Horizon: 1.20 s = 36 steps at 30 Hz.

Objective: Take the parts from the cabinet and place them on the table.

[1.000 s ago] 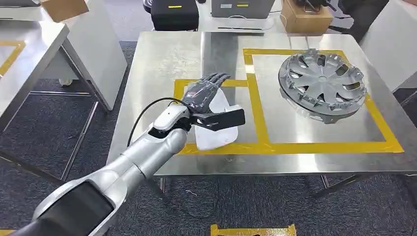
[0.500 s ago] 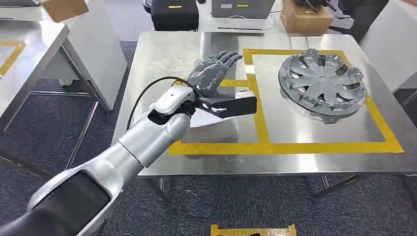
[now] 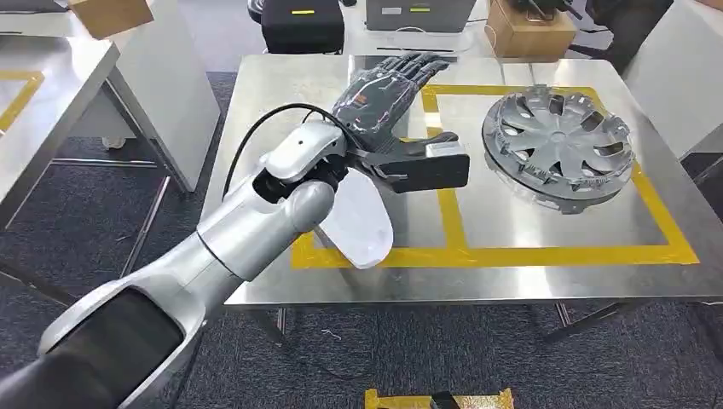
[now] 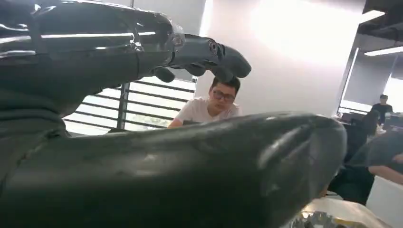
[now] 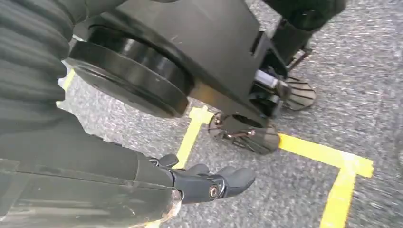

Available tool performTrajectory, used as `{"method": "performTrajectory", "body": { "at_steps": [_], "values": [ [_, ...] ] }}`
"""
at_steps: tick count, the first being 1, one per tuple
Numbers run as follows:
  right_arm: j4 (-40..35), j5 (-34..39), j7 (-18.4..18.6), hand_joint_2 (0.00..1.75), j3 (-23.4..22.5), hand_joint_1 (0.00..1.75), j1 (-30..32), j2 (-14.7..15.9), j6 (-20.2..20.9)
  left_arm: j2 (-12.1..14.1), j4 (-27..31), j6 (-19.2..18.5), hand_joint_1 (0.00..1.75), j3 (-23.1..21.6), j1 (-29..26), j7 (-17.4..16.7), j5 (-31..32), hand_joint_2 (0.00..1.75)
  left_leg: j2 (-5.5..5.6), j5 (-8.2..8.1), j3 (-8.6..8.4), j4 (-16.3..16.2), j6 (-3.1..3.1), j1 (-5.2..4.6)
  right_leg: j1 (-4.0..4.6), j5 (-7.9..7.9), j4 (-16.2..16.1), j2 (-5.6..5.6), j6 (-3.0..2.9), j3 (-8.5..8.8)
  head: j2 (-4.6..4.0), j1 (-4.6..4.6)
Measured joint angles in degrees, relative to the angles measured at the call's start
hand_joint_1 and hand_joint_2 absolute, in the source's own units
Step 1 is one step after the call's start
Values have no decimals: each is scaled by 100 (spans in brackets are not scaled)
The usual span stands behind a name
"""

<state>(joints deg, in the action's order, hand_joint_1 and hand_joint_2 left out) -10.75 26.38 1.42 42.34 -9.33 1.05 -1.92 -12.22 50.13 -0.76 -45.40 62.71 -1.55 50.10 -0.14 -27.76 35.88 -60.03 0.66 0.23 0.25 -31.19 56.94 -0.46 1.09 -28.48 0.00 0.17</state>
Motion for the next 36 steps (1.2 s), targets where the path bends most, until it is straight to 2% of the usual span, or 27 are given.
{"method": "performTrajectory", "body": {
  "at_steps": [3, 9, 12, 15, 19, 25, 27, 28, 31, 36],
  "values": [
    [0, -13, 32, 175, 15, 0, -53, 0, 0, 83, 149, -77, 0, -9, 65, -135, -94, 0, -14, 0, 0, 0, 0, -1, 0, 0, 2, -5, 0, 1, 0, 2],
    [0, -55, 160, 175, 74, 0, -108, 4, -2, 520, 872, -177, 0, 22, 183, -577, -363, 0, -63, -2, -10, 7, 3, -9, 0, 3, 6, -36, -2, 2, 0, 0],
    [0, -59, 203, 175, 112, 0, -122, 4, -7, 866, 1311, -204, 0, 171, 183, -872, -527, 0, -100, -4, -18, 12, 4, -13, -1, 4, 8, -68, -2, 1, 0, 0],
    [0, -48, 238, 175, 122, 0, -124, 9, -42, 1346, 1790, -293, 0, 450, 160, -1101, -691, 0, -133, -7, -27, 16, 8, -14, -1, 4, 11, -85, -3, -1, 0, 0],
    [0, 7, 240, 175, 122, 0, -127, 15, -79, 1891, 2285, -319, 0, 861, -8, -1279, -765, 0, -154, -7, -39, 27, 8, -14, -2, 4, 13, -97, -3, 1, 0, -2],
    [0, 131, 234, 175, 127, 0, -96, 15, -127, 2701, 2979, -343, 0, 1575, -461, -1571, -907, 0, -184, -12, -50, 32, 2, -15, -3, 4, 14, -126, -6, 2, 0, -4],
    [0, 221, 210, 175, 127, 0, -64, 15, -166, 2973, 3188, -315, 0, 1867, -719, -1793, -1002, 0, -205, -15, -52, 42, 2, -19, -3, 3, 15, -134, -7, 11, 0, 0],
    [0, 300, 175, 175, 127, 0, -32, 15, -188, 3151, 3308, -289, 0, 2093, -924, -1869, -1107, 0, -229, -21, -70, 47, 1, -25, -7, 2, 15, -153, -8, 12, 0, 4],
    [2, 420, 81, 175, 127, 0, 129, 13, -225, 3736, 3655, -317, 0, 2934, -1666, -1737, -1301, 0, -291, -43, -107, 60, -18, -27, -13, -6, 15, -216, -22, 19, 0, -13],
    [15, 546, 28, 175, 127, 0, 262, 20, -273, 4190, 4020, -260, 0, 4031, -2542, -1801, -1415, 0, -282, -53, -114, 62, -20, -27, -14, -19, 14, -217, -42, 23, 0, -9]
  ]
}}
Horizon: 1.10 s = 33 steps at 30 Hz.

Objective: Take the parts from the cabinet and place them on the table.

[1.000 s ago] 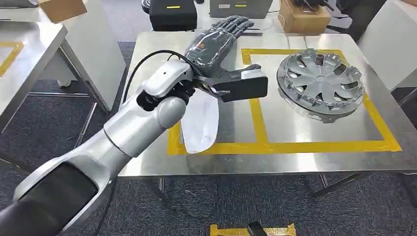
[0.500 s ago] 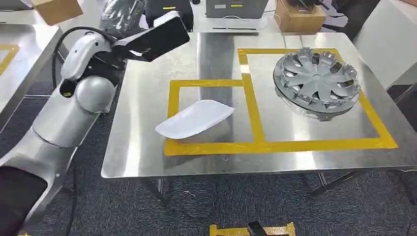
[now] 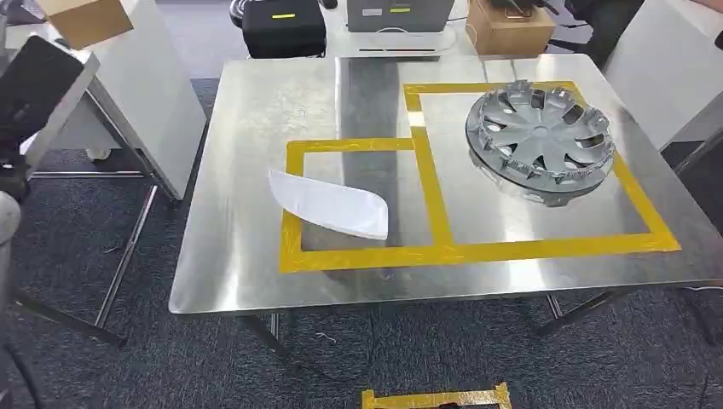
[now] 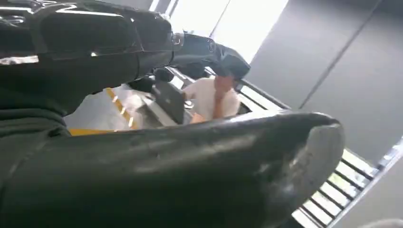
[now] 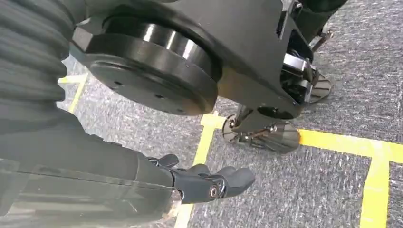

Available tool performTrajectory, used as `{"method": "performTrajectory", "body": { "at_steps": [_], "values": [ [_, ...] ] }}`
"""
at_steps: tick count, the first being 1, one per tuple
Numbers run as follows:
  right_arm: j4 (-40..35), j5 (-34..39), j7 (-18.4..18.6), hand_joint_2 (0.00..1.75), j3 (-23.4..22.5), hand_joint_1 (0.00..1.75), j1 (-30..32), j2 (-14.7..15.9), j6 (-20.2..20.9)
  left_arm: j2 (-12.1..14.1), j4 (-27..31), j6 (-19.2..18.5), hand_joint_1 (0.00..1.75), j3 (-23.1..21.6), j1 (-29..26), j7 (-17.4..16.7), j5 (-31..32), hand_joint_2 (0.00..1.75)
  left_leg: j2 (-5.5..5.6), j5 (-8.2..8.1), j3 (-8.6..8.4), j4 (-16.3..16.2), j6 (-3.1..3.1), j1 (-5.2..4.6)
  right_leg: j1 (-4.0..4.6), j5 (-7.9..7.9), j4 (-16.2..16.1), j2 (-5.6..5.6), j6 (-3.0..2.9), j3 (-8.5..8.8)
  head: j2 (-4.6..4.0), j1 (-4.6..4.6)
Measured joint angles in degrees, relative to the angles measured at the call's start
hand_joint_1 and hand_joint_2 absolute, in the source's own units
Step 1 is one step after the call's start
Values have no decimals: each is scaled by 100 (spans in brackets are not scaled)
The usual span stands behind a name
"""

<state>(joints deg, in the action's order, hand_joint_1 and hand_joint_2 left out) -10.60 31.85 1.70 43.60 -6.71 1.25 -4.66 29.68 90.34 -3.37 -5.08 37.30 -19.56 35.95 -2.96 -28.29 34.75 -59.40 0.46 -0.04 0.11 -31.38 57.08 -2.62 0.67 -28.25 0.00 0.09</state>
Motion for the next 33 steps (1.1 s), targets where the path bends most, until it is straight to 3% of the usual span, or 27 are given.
{"method": "performTrajectory", "body": {
  "at_steps": [6, 13, 17, 23, 29, 33],
  "values": [
    [7, 109, -13, 175, -2, 0, 94, 4, -13, 210, 201, 186, 0, 1322, -1012, -41, -243, 0, 41, -3, 3, 0, -3, 1, 0, -6, -2, 12, -6, 2, 0, -2],
    [15, 186, 33, 175, -4, 0, 101, 11, -35, 197, 301, 181, 0, 2429, -1620, -26, -236, 0, 128, -2, 7, 0, -3, 1, -1, -14, -9, 76, -10, 19, 0, 0],
    [17, 280, 105, 175, -11, 0, 104, 13, -81, 102, 306, 164, 0, 3146, -2049, 189, -284, 0, 129, -3, 5, 0, -3, 2, 0, -18, -14, 78, -12, 24, 0, 0],
    [15, 356, 227, 175, -15, 0, 103, 11, -103, -352, 172, 219, 0, 4061, -2551, 713, -284, 0, 161, -4, 7, 0, -2, 2, 0, -22, -19, 105, -16, 28, 0, 0],
    [11, 374, 260, 175, -17, 0, 92, 4, -107, -789, -16, 345, 0, 4600, -2770, 780, -446, 0, 208, -3, 6, 0, -1, 2, -2, -31, -26, 142, -10, 45, 0, 0],
    [9, 441, 306, 175, -22, 0, 82, -15, -142, -1122, -342, 700, 0, 4823, -3010, 1308, -606, 0, 214, -4, 2, 0, 1, -2, -4, -34, -33, 150, -6, 55, 0, 4]
  ]
}}
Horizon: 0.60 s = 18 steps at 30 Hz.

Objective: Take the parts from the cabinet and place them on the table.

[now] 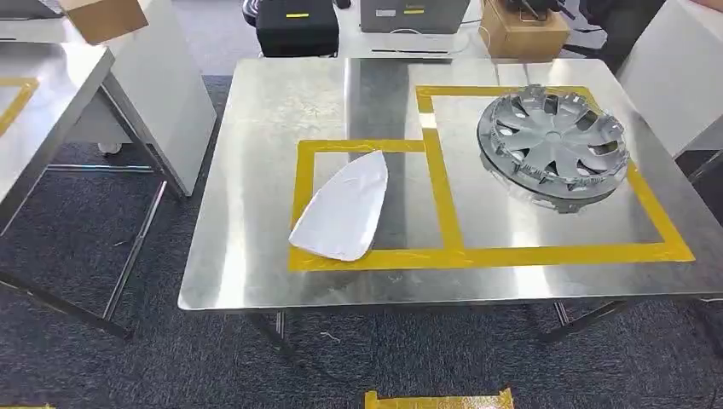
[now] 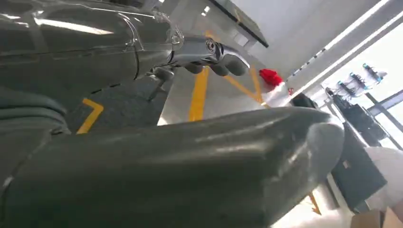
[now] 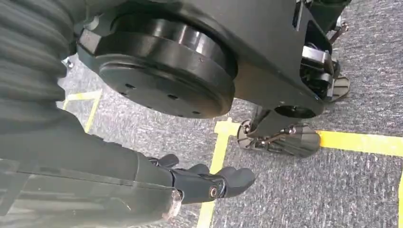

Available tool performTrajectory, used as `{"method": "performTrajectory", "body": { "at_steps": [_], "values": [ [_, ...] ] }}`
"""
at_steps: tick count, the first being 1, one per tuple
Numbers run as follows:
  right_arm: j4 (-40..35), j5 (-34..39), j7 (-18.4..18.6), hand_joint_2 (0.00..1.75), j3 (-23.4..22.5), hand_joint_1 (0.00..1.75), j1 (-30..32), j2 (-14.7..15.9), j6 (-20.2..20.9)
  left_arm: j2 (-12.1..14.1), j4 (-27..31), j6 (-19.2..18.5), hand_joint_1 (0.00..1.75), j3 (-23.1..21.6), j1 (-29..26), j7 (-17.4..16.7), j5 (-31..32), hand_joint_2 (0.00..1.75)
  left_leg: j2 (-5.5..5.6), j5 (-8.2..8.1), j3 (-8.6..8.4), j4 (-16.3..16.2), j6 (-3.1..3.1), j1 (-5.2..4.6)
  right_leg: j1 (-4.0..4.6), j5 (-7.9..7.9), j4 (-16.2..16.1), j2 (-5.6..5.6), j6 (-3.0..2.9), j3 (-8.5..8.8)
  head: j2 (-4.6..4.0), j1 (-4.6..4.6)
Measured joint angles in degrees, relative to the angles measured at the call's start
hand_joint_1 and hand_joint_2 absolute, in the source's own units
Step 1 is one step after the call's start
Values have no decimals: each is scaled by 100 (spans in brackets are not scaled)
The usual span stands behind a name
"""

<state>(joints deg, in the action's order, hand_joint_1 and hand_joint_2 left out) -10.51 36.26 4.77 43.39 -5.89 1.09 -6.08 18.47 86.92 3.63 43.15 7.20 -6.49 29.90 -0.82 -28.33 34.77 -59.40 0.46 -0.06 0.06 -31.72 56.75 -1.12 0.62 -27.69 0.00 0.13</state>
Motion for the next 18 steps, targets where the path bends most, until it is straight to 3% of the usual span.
{"method": "performTrajectory", "body": {
  "at_steps": [2, 7, 10, 13, 18],
  "values": [
    [0, 31, 24, 175, -2, 0, 1, -7, -13, -168, -283, 248, 0, 65, -153, 316, -129, 0, 0, -1, 1, 0, 2, 3, 1, 0, -5, 0, 0, -1, 0, -4],
    [0, 74, 42, 175, -9, 0, -7, -4, -66, -470, -787, 356, 0, 234, -340, 439, -205, 0, 6, -2, 3, 0, 3, 1, 1, -5, -10, 9, -2, 5, 0, -2],
    [0, 118, 105, 175, -11, 0, -6, -4, -96, -664, -1192, 443, 0, 389, -500, 718, -234, 0, -3, -8, 0, 0, 11, 1, 1, -5, -17, 5, -1, 8, 0, -2],
    [0, 192, 162, 175, -11, 0, -2, -7, -155, -824, -1800, 699, 0, 494, -642, 1107, 50, 0, -4, -11, -1, 0, 16, 2, 1, -7, -21, 6, 2, 6, 0, -2],
    [-2, 214, 164, 175, -11, 0, -8, -22, -186, -996, -2829, 1081, 0, 472, -697, 1243, 392, 0, 2, -13, -2, 0, 19, 2, 1, -10, -24, 8, 5, 6, 0, -2]
  ]
}}
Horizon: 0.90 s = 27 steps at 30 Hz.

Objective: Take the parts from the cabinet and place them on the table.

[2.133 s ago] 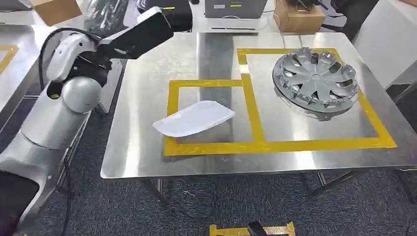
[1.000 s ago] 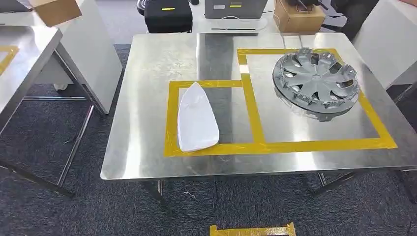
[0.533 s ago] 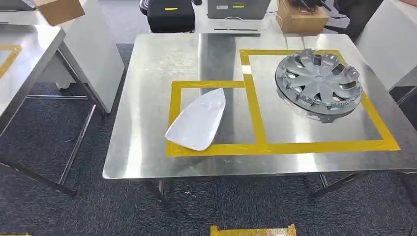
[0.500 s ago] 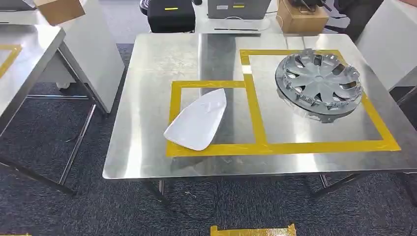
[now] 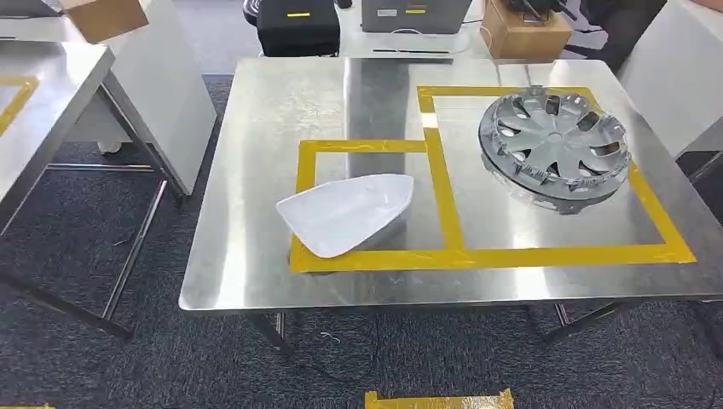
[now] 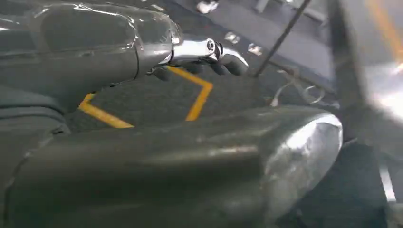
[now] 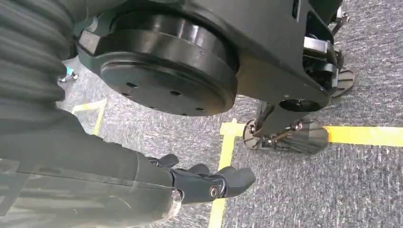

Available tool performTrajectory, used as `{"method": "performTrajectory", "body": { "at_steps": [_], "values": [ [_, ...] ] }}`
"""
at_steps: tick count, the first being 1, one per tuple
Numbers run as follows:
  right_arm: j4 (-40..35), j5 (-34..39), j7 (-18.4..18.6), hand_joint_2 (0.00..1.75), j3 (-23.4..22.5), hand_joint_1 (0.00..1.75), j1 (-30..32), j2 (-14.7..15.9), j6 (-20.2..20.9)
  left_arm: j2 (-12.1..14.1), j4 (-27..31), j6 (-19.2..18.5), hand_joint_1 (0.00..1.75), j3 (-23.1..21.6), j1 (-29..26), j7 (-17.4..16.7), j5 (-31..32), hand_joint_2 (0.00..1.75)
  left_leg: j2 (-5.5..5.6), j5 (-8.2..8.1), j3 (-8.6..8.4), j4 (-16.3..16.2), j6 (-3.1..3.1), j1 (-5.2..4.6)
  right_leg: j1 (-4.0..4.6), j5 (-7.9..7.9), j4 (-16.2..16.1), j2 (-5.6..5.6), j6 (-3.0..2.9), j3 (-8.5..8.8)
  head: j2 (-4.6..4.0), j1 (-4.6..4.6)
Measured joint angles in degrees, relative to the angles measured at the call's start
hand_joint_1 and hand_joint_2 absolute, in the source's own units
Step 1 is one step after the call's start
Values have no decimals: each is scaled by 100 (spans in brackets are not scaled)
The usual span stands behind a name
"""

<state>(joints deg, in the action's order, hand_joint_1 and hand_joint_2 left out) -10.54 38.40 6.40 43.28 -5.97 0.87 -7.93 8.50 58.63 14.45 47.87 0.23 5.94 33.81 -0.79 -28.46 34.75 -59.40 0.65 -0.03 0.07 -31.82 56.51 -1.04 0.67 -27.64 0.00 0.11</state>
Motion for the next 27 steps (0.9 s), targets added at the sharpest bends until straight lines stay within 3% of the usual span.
{"method": "performTrajectory", "body": {
  "at_steps": [7, 13, 20, 27],
  "values": [
    [0, 0, 13, 175, -2, 0, -1, 0, -15, -92, -823, 64, 0, -15, 10, -105, 17, 0, 30, 0, -1, 0, 1, 0, -1, 0, -6, 7, 0, 2, 0, 2],
    [0, -4, 127, 175, -2, 0, -9, 0, -105, -228, -1892, 418, 0, -83, 218, -24, -2, 0, 90, 1, -1, -1, 2, -1, -4, -4, -11, 42, 7, 8, 0, 4],
    [-2, -129, 212, 175, 0, 0, -28, -33, -181, -677, -3110, 313, 0, -297, 394, -111, 225, 0, 100, 1, -1, -1, 3, -3, -6, -4, -17, 47, 7, 13, 0, 7],
    [0, -105, 81, 175, 0, 0, -31, -28, -223, -1183, -3839, -18, 0, -544, 449, -155, 573, 0, 104, 0, -1, -2, 4, -3, -6, 0, -26, 50, 14, 16, 0, 7]
  ]
}}
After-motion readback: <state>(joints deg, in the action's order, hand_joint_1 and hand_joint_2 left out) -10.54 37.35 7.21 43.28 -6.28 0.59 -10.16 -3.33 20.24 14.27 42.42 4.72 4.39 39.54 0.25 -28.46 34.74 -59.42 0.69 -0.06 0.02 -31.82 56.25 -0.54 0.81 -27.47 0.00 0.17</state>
